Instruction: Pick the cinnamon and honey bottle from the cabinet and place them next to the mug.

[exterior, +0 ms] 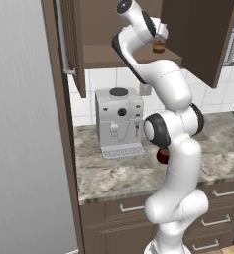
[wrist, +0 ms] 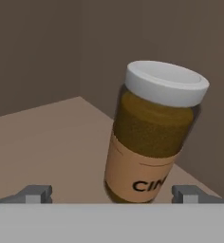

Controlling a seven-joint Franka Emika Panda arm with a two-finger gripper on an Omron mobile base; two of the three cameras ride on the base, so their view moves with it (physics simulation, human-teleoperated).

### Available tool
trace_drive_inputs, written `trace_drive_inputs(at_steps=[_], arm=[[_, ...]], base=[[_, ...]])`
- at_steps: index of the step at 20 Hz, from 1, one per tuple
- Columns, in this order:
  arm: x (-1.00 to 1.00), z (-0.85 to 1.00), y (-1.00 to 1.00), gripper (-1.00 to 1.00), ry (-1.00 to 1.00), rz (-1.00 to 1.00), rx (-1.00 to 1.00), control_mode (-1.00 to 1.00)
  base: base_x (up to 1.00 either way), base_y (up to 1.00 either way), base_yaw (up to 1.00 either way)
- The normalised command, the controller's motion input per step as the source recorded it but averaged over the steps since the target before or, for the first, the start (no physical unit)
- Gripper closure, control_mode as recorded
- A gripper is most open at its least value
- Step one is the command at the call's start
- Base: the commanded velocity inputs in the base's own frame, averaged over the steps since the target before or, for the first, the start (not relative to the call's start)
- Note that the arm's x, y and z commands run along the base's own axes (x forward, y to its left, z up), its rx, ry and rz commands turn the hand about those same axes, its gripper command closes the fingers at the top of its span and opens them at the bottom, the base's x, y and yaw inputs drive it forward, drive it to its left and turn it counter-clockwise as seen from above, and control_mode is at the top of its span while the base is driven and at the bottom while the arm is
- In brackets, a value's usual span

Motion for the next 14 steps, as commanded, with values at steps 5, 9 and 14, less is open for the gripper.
trace_drive_inputs(at_steps=[5, 9, 14], arm=[[0.00, 0.00, 0.00, -1.00, -0.04, -0.01, 0.00, -1.00], [0.02, 0.00, 0.00, -1.00, -0.01, -0.01, 0.00, -1.00], [0.00, 0.00, 0.00, -1.00, 0.00, 0.00, 0.00, -1.00]], base=[[0.00, 0.00, 0.00], [0.00, 0.00, 0.00], [0.00, 0.00, 0.00]])
